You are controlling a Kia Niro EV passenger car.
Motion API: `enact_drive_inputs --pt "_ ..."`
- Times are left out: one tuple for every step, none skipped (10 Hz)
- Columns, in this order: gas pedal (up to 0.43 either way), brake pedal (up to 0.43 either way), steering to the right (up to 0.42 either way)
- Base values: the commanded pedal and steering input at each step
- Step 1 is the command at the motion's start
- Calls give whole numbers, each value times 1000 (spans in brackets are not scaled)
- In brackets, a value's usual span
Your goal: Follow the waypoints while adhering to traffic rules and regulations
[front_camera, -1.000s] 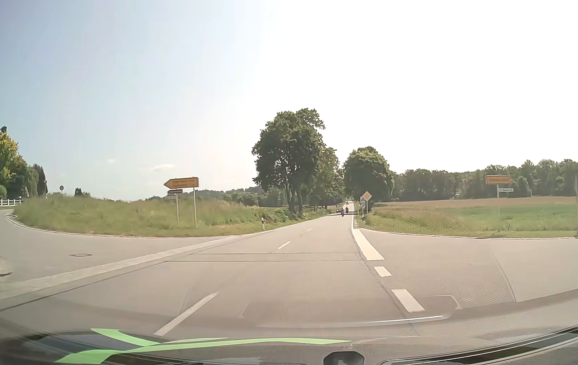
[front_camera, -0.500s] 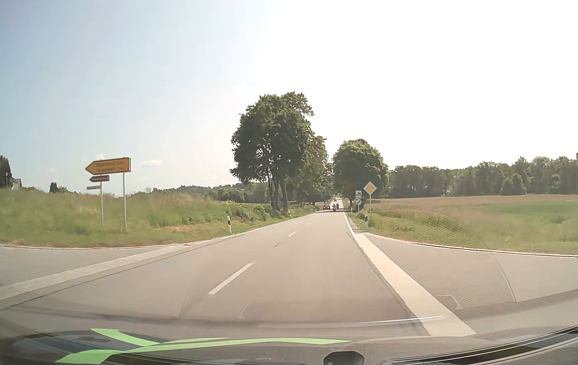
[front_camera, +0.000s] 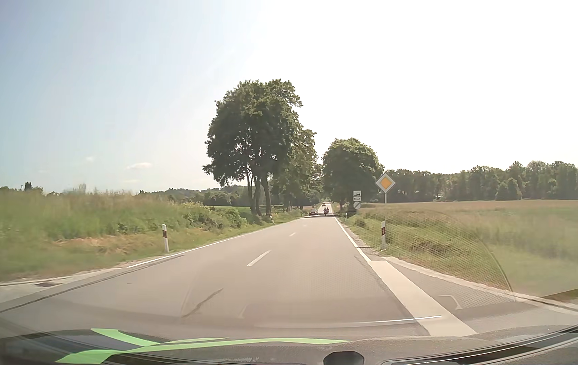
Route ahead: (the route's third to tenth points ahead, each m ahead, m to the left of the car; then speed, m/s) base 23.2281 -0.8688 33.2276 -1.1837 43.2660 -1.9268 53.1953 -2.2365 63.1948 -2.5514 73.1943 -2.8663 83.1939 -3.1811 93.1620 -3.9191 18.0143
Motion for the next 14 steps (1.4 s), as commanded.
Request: enact_drive_inputs --pt "189 0 13" --pt "197 0 9" --pt "197 0 7" --pt "197 0 7" --pt "220 0 7" --pt "220 0 8" --pt "220 0 7" --pt "220 0 7" --pt "220 0 5" --pt "209 0 5" --pt "209 0 3" --pt "209 0 3" --pt "209 0 3" --pt "220 0 3"
